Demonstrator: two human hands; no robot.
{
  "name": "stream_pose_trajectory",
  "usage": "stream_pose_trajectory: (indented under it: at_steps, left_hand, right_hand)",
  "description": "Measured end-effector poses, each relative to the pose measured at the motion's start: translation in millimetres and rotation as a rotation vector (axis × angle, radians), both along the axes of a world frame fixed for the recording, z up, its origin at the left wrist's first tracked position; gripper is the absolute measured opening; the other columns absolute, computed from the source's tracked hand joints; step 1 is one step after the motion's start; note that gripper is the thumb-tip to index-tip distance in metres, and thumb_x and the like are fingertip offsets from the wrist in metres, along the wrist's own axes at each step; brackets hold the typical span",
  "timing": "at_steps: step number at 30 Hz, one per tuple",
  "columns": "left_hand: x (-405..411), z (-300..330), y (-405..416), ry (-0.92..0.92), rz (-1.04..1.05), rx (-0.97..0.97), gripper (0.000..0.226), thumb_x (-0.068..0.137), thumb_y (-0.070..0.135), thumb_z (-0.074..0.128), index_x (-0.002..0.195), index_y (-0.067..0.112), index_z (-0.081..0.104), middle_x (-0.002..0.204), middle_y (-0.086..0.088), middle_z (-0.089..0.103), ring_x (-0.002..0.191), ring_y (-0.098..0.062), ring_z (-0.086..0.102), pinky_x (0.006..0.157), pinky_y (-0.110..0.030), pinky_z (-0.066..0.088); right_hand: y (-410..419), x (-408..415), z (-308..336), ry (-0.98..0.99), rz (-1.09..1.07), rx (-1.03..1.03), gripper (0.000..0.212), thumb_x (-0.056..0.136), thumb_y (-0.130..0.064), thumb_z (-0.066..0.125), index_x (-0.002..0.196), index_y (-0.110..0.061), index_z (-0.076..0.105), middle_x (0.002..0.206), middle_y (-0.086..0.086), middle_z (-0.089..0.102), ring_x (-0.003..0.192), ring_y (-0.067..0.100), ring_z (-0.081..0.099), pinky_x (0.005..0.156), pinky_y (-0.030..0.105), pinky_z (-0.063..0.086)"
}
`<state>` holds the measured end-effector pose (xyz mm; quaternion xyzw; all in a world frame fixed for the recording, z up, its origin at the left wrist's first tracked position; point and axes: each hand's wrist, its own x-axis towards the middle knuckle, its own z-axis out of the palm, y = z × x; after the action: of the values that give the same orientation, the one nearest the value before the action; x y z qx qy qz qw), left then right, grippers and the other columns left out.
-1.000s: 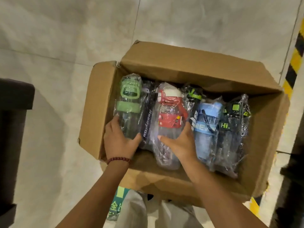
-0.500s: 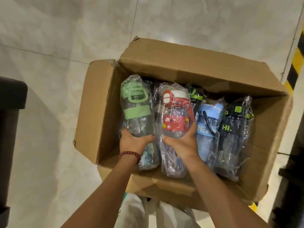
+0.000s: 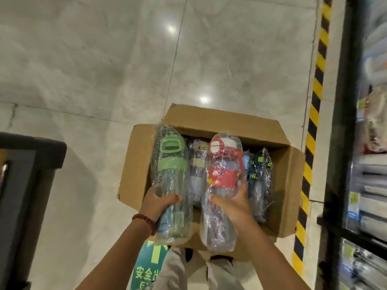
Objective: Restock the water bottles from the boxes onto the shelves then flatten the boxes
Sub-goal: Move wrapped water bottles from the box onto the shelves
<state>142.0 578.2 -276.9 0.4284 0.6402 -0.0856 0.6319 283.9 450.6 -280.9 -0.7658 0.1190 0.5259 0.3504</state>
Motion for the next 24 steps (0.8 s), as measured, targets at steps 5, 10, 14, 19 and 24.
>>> stream_pose_trajectory:
  at_steps: [5,10,14,19,24]
  left_hand:
    - [12.8,100.4,-5.9,-0.054,-0.019,0.094,0.094,0.036,0.034,0.075,0.121,0.009,0.044,0.117,-0.010,0.055,0.099,-0.025,0.056,0.083,-0.035,0.048]
    - [29.5,212.5,-11.3,-0.177,-0.039,0.216,0.110,0.032,0.043,0.077,0.131,0.008,0.044,0.124,-0.019,0.057,0.106,-0.034,0.059,0.090,-0.050,0.051]
    - [52.5,315.2,-23.6,-0.303,-0.074,0.291,0.099,0.042,0.030,0.080,0.132,0.007,0.043,0.122,-0.016,0.058,0.108,-0.032,0.058,0.095,-0.050,0.048]
    - [60.1,397.3,-48.6,-0.406,-0.112,0.336,0.090,0.047,0.026,0.081,0.127,0.006,0.045,0.111,-0.014,0.062,0.096,-0.028,0.063,0.080,-0.038,0.055]
    - [60.7,431.0,-72.4,-0.489,-0.189,0.332,0.089,0.043,0.025,0.089,0.122,0.011,0.049,0.110,-0.015,0.064,0.095,-0.033,0.065,0.082,-0.052,0.054]
  right_hand:
    - [-26.4,6.5,96.2,0.022,-0.075,0.142,0.118,0.055,-0.027,0.088,0.143,-0.045,0.013,0.132,-0.002,0.049,0.112,0.023,0.054,0.086,0.042,0.049]
    - [-62.4,24.7,199.2,-0.052,-0.182,0.300,0.109,0.048,-0.018,0.086,0.137,-0.043,0.029,0.120,0.006,0.060,0.104,0.028,0.062,0.086,0.050,0.053]
    - [-87.6,38.6,284.8,-0.181,-0.260,0.441,0.068,0.073,0.005,0.072,0.118,-0.037,0.044,0.107,-0.002,0.063,0.095,0.017,0.062,0.084,0.041,0.051]
    - [-120.6,46.2,370.0,-0.275,-0.306,0.669,0.094,0.051,-0.024,0.092,0.132,-0.027,0.045,0.102,0.002,0.068,0.088,0.014,0.069,0.063,0.024,0.054]
    - [-167.0,36.9,430.7,-0.382,-0.396,0.804,0.094,0.052,-0.010,0.083,0.135,-0.029,0.042,0.104,0.004,0.069,0.095,0.021,0.068,0.064,0.030,0.056]
